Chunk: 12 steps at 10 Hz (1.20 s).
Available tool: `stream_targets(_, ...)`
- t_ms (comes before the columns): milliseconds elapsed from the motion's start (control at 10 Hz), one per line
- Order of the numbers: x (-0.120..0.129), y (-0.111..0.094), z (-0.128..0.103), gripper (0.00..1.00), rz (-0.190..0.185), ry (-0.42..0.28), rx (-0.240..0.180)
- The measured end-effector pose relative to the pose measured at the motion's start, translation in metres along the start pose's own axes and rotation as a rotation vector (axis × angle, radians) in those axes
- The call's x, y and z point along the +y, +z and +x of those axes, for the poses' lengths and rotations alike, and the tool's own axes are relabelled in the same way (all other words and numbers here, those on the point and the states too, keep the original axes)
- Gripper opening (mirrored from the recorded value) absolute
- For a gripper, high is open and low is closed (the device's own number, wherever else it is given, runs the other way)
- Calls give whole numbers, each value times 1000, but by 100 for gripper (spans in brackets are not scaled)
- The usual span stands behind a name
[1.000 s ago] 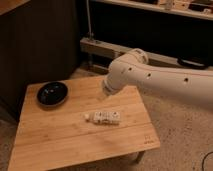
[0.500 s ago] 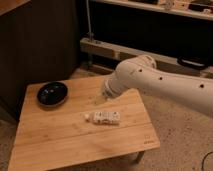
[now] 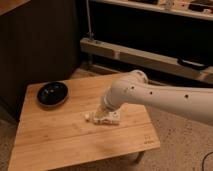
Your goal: Place the bottle in the ceramic bowl
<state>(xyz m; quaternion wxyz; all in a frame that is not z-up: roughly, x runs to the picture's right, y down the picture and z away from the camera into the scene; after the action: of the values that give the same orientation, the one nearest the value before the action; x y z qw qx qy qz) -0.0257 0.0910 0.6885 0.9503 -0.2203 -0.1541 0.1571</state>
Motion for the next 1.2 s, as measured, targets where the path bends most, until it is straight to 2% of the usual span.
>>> stream_targets(200,4,5,6,65,7,-55,54)
stream_targets(1100,2,5,7,65,15,-58,49)
stream_targets(1200,-3,4,16,65,66,-87,30)
